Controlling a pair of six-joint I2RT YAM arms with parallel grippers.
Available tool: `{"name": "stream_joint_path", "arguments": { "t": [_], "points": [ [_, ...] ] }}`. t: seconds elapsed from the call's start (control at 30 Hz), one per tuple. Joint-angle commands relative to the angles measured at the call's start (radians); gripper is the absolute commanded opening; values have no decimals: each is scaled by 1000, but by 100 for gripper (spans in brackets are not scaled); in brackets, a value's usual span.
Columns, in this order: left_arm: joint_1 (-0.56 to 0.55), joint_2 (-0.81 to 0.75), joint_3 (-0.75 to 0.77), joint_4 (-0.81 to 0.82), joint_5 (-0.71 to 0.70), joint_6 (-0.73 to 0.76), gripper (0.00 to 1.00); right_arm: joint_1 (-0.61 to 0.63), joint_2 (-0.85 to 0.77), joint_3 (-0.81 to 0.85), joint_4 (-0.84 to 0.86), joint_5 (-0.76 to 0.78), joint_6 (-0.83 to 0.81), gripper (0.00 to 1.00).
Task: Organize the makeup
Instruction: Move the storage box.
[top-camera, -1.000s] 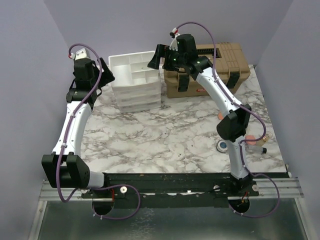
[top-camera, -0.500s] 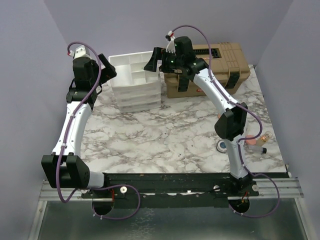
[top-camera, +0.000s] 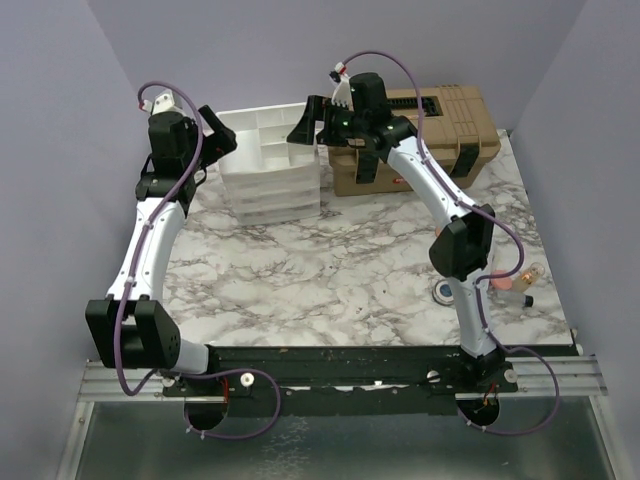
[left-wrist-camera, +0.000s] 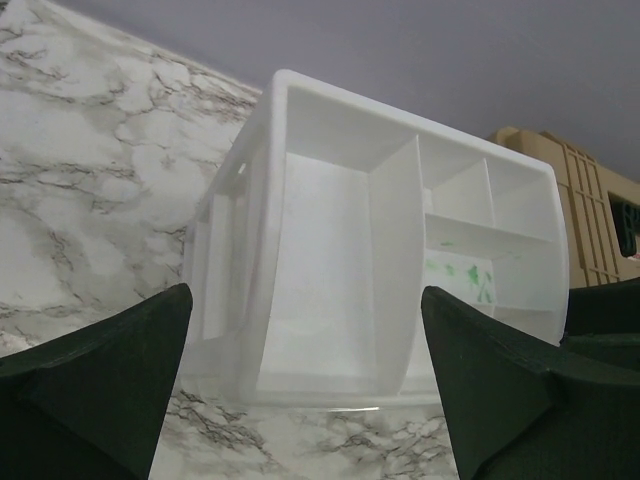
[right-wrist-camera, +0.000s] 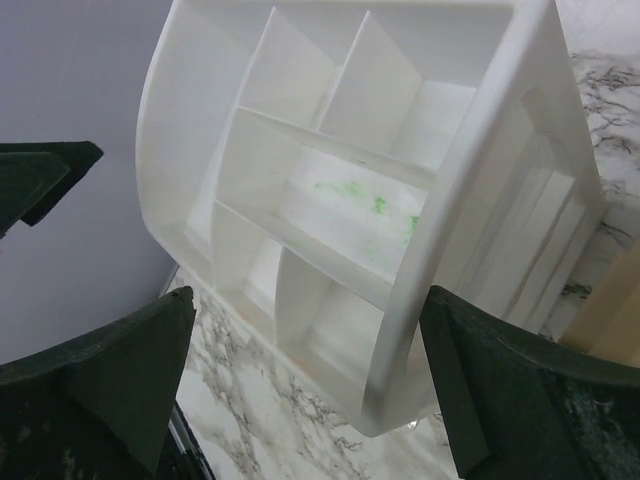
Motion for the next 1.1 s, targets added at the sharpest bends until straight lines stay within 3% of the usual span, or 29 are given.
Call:
{"name": "stream_joint_path", "arguments": {
  "t": [0.0, 0.17, 0.47, 0.9, 1.07],
  "points": [
    [24, 88, 30, 15, 197, 9, 98, 7, 49, 9, 32, -112, 30, 100],
    [29, 77, -33, 17, 297, 33, 98, 9, 37, -36, 51, -192, 46, 100],
    [28, -20, -112, 16, 503, 63, 87, 13, -12, -87, 28, -189, 34, 100],
    [-16, -361, -395, 21, 592, -140, 85, 46, -247, -400, 44, -211, -39, 100],
    [-53, -511, -508, 21, 600, -232, 85, 49, -388, -601, 93, -105, -21, 100]
  ]
}}
